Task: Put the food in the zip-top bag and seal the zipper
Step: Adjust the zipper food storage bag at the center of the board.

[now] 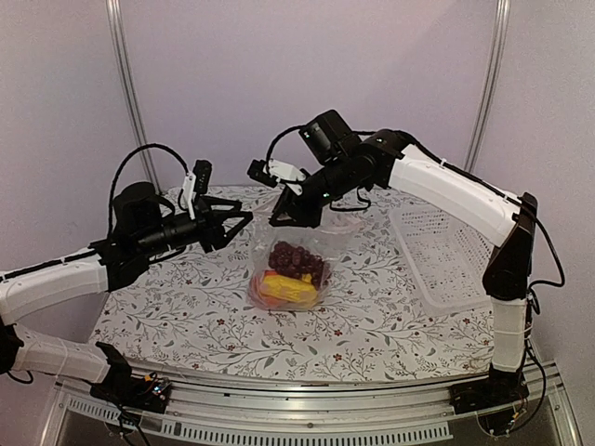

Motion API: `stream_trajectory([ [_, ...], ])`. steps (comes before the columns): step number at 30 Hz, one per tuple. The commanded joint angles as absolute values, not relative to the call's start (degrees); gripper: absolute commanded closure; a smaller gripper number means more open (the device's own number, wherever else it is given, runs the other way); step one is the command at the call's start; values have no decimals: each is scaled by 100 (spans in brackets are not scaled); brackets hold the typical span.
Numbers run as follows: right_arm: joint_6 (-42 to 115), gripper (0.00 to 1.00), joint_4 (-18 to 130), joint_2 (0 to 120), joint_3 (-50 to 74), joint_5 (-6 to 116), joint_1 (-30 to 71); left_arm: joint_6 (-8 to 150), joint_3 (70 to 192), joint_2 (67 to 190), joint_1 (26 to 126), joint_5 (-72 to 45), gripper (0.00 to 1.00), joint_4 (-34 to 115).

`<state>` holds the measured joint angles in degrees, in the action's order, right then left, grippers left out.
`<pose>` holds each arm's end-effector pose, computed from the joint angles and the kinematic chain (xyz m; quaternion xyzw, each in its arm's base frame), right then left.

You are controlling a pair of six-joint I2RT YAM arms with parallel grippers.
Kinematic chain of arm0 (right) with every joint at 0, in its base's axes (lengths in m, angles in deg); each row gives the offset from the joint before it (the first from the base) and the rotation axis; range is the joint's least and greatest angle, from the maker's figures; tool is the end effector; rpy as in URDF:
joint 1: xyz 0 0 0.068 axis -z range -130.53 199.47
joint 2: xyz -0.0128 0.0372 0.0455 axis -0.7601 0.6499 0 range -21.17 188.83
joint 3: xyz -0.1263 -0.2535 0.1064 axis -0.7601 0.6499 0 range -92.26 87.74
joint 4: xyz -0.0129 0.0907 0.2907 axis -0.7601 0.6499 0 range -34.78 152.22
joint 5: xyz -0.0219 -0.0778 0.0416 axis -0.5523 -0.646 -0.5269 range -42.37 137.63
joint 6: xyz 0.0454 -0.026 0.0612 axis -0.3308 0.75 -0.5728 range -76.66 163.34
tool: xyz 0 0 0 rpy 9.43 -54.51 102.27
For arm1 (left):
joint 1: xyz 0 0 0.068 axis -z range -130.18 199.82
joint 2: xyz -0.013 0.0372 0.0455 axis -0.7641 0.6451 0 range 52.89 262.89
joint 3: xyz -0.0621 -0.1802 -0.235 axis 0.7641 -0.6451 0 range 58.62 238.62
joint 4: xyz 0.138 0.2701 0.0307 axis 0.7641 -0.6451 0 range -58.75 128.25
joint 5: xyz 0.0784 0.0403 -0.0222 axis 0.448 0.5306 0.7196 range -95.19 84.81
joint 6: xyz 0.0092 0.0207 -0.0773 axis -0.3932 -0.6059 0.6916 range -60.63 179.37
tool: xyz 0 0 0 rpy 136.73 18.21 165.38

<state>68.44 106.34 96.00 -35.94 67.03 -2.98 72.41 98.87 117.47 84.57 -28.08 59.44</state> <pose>0.3083 0.4390 0.3701 -0.6202 0.6682 0.2410 0.3329 0.2485 -0.2053 0.3069 0.2681 0.6733 -0.4047 0.5577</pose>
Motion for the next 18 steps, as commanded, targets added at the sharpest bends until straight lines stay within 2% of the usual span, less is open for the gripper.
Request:
stream_trajectory([
  [1,6786,84,10668,9804,-3938,6784,-423,7095,9614,11474,8411,-2594,43,5433],
  [4,6811,96,10660,9759,-3970,7282,-423,6949,9522,11352,8404,-2596,42,5421],
  [6,6858,100,10640,9659,-3968,7526,-423,6893,9441,11327,8403,-2679,43,5536],
  [18,7184,100,10197,8636,-2889,7994,-386,6681,9600,11850,8402,-3370,55,6425],
])
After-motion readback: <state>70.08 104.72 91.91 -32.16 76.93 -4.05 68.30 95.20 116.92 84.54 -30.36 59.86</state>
